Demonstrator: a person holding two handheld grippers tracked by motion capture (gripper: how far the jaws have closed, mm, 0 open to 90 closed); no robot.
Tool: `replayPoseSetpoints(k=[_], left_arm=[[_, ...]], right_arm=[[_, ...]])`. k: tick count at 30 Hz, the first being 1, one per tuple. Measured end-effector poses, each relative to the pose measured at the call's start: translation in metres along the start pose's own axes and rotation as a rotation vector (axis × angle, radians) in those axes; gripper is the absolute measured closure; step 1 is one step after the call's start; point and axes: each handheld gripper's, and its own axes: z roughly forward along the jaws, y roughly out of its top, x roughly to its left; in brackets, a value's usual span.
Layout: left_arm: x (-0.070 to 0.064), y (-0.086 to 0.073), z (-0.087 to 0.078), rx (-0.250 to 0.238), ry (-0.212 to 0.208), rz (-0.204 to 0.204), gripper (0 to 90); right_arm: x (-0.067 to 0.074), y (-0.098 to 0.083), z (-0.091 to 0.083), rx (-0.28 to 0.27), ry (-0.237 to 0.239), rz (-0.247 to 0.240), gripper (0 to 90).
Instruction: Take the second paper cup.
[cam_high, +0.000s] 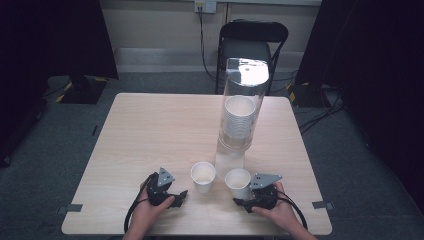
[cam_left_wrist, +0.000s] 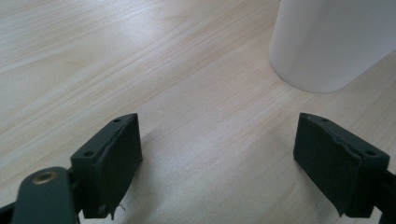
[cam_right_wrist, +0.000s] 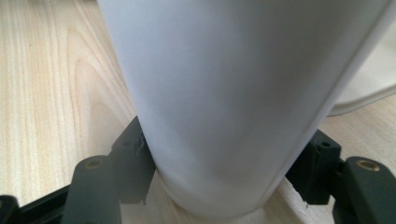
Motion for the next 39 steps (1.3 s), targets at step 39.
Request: replayPoseSetpoints(k=[39], left_arm=[[0.001,0.001,0.001,0.003,-0.004,0.003,13.6]], right_arm=[[0.012,0.001,0.003,0.018,-0.006,-0.02,22.6]])
